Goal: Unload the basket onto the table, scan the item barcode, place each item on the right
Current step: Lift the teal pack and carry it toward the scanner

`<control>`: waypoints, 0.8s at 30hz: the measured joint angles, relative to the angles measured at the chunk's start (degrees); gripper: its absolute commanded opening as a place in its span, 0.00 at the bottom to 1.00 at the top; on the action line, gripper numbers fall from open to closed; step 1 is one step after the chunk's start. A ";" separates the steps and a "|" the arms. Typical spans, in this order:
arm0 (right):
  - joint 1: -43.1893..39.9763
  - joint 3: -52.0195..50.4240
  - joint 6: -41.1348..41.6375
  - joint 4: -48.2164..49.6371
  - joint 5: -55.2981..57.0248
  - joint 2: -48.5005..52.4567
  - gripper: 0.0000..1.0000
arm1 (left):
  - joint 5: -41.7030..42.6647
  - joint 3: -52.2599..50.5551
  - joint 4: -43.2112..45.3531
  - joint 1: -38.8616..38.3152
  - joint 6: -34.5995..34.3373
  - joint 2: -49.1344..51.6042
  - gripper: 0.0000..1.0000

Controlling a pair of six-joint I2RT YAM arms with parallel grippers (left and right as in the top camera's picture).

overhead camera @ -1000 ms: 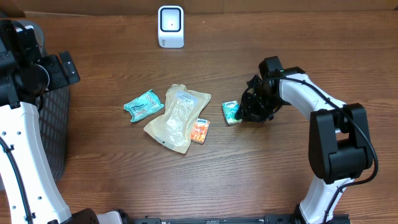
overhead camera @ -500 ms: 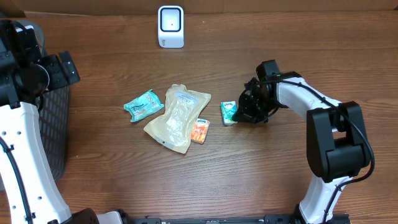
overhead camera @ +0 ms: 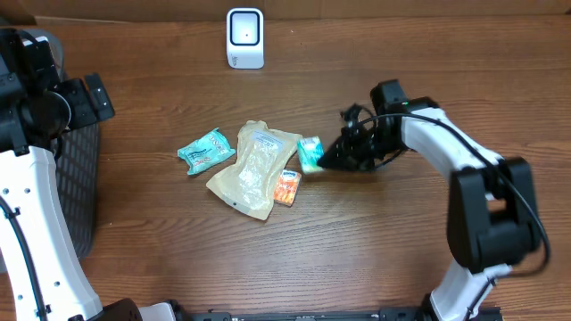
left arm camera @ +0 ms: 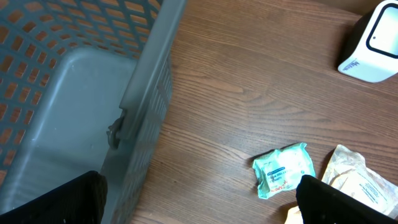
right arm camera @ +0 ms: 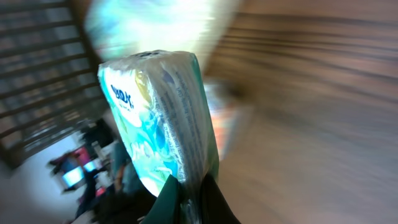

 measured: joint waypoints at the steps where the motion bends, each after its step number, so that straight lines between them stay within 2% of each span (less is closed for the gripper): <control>1: -0.02 0.46 -0.11 0.22 -2.32 -1.68 0.04 | 0.00 0.00 0.00 0.00 0.00 0.00 1.00; 6: -1.42 2.08 -0.68 1.81 -14.80 -7.93 0.04 | 0.02 0.00 0.00 0.00 0.00 0.00 1.00; 13: -5.70 2.14 -1.09 5.90 -30.21 -8.17 0.04 | 0.00 0.00 0.00 0.00 0.00 0.00 1.00; 24: -7.56 2.14 -1.09 5.20 -35.43 -8.17 0.04 | 0.00 0.00 0.00 0.00 0.00 0.00 0.99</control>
